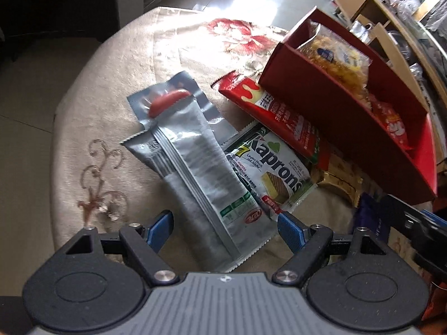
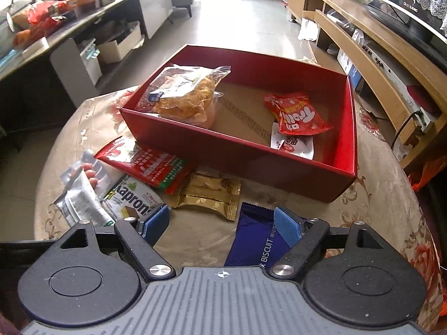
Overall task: Organize snacks
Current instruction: 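Move both tools back to the snack pile in front of the box, then grasp the silver pouch with the left tool while the right grasps the blue Wafer Biscuit pack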
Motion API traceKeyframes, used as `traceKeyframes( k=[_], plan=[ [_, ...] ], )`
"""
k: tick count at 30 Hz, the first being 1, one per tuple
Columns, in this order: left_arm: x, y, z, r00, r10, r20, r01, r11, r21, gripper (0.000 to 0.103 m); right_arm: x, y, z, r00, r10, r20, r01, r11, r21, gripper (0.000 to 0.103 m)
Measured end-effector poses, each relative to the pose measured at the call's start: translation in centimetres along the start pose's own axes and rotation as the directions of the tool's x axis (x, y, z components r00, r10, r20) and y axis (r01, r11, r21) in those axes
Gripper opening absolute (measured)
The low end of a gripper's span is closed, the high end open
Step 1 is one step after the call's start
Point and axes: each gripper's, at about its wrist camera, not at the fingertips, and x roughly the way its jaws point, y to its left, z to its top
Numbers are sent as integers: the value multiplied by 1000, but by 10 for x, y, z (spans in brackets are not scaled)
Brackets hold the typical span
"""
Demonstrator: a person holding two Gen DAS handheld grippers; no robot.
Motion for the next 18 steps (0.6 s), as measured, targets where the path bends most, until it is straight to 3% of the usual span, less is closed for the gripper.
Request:
traceKeyframes(
  k=[6, 9, 14, 18],
  plan=[
    [9, -11, 2, 997, 54, 62, -54, 998, 9, 81, -1, -5, 1, 1000, -3, 1, 3, 1000, 6, 87],
    [9, -15, -4, 995, 69, 65, -75, 993, 93, 79, 0, -4, 0, 1000, -3, -5, 3, 1000, -1, 87],
    [-1, -12, -25, 995, 94, 32, -99, 958, 270, 66, 2, 0, -1, 1000, 6, -14, -7, 1000, -17, 87],
    [-10, 11, -23, 998, 55, 3, -54, 976, 209, 58, 1, 5, -1, 1000, 16, -17, -16, 999, -35, 87]
  ],
)
